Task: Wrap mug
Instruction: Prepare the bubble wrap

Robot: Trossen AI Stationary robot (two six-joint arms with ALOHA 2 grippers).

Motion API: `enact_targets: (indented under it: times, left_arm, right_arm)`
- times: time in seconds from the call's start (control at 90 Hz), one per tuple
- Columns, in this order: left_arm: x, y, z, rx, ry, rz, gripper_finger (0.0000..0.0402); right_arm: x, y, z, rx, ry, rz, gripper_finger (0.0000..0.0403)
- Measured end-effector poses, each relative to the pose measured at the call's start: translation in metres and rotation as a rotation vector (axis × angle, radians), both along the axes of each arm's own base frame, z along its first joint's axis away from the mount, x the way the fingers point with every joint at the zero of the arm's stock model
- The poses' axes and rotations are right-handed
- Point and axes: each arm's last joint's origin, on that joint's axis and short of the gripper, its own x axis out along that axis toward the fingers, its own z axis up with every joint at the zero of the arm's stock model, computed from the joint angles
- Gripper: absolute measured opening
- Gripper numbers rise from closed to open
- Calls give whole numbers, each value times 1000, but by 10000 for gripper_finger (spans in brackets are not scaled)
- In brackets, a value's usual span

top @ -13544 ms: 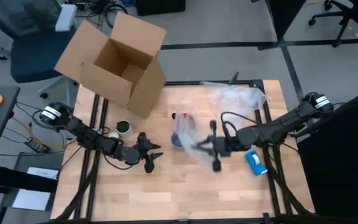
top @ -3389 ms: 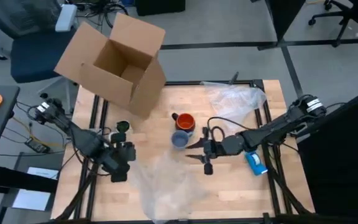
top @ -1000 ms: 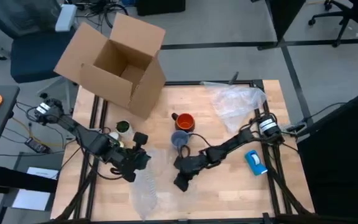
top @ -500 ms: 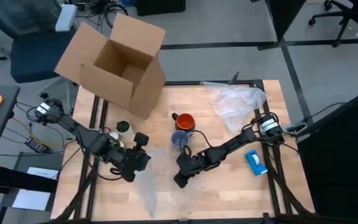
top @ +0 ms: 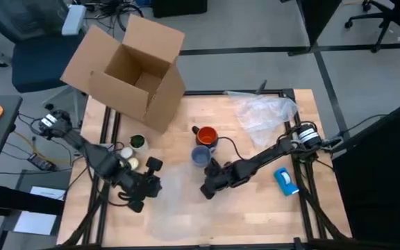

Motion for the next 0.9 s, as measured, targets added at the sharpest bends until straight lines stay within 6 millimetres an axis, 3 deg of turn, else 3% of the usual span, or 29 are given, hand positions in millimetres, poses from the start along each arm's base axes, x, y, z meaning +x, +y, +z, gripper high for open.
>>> enact_targets:
  times: [0.211,0.489,0.689,0.9]
  left_arm:
    - [-16,-4,-32,-38,112,129,0]
    - [-22,-6,-66,-165,190,185,0]
    - [-16,-11,-59,-197,129,128,0]
    - [-9,-17,-31,-197,55,35,0]
  right_arm:
    - [-8,-2,8,-11,27,-45,0]
    - [13,-2,17,-13,-143,106,0]
    - [22,-3,23,-25,-230,164,0]
    - [25,-2,15,-33,-223,175,0]
